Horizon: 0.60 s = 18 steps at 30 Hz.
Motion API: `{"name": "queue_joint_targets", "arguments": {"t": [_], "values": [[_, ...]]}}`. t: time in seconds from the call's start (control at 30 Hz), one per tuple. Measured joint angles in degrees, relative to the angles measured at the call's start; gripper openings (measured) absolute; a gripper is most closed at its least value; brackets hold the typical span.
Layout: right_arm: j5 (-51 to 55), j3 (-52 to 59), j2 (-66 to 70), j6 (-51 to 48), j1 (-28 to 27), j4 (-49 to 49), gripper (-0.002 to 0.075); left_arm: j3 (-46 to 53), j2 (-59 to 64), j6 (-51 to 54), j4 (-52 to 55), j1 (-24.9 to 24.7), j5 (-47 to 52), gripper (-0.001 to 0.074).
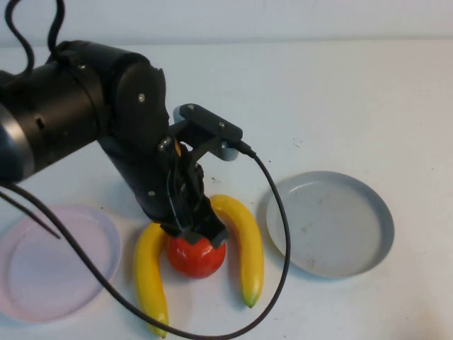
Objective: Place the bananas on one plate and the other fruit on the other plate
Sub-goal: Put one type of fruit in the left plate
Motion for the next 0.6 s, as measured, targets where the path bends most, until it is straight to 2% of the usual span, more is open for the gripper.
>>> {"name": "queue_joint_targets", "arguments": {"t": [0.1,0.13,0.33,0.37,0.47,0.6], "values": [[0.00,0.00,0.00,0.00,0.00,0.00,-0.0015,-1.31,1.79,0.36,0.72,-0.05,0.10,0.0073],[0.00,0.00,0.00,0.00,0.00,0.00,-0.0015,-1.46,2.36,0.45,1.05,-0.05,0.25,0.0120],[0.00,0.00,0.00,0.00,0.00,0.00,-0.0015,-1.46,6.00,0.63,3.51,-0.05,0.31,0.0550],[0.00,0.00,0.00,0.00,0.00,0.00,-0.0015,-1.46,6.45,0.73,4.02,-0.05,-0.26,0.0592],[0.00,0.00,0.00,0.00,0.00,0.00,-0.0015,-1.46,7.35,0.87,5.27,-0.05,-2.10,0.0664],[0.00,0.00,0.00,0.00,0.00,0.00,-0.0015,-1.46,7.63,1.00,5.49,-0.05,-3.91,0.0668]]}}
